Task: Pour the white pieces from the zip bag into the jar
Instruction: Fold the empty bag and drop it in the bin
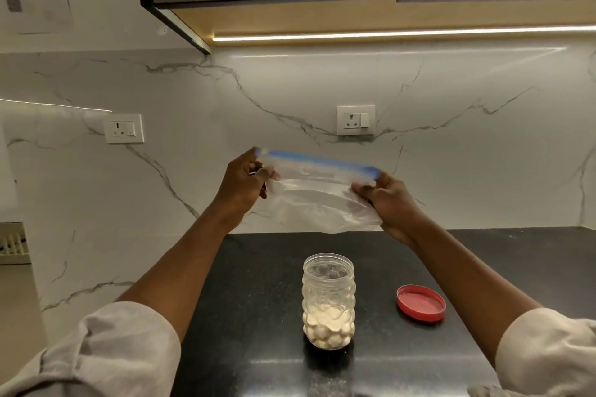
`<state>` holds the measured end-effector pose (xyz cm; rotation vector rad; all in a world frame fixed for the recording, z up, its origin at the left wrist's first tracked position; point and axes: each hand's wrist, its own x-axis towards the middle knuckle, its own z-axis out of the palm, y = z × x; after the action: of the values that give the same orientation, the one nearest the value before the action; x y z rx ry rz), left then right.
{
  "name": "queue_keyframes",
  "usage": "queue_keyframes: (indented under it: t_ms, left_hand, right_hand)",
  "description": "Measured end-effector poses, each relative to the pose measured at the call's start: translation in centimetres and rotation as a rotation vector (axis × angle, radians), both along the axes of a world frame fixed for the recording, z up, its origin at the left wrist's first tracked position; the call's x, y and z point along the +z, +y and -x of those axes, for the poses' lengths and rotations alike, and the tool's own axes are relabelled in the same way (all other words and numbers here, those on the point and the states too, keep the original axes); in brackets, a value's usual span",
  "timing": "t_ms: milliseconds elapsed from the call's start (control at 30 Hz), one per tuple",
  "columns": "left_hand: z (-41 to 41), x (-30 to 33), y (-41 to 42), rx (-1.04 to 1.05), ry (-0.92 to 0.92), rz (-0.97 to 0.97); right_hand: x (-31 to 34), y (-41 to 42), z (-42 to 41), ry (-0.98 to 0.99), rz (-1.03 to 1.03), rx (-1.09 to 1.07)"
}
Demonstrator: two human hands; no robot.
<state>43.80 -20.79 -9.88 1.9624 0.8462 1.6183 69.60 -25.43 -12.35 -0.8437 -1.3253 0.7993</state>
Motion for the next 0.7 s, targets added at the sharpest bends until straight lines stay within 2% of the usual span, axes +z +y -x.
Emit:
queue_keyframes:
  t_ms: [100, 233, 333, 433, 600, 700]
  left_hand:
    - [0.2, -0.3, -0.2, -0.166, -0.022, 0.034]
    - [0.1, -0.3, -0.6, -0.327, -0.354, 0.412]
    - [0.0, -0.7, -0.6, -0.428, -0.215, 0.573]
    - [-0.6, -1.1, -0.7, -0.413, -0.072, 0.543]
    - [-1.0, 0.0, -0.6, -0.225, -0.02, 0.335]
    - [-0.9, 1.4, -0.8, -0.201, 0.146, 0.216]
  right_hand:
    - [0.0, 0.2, 0.4, -0.041, 0.011, -0.129]
    - [-0.3, 0.4, 0.3, -0.012, -0.052, -0.243]
    - [-0.9, 0.3, 0.3, -0.01, -0.099, -0.271]
    - [-1.3, 0.0, 0.2, -0.035, -0.111, -0.261]
    - [-0.5, -0.7, -0.6, 0.024, -0.065, -0.089]
    - [1.0, -0.9, -0.8, -0.009, -0.059, -0.084]
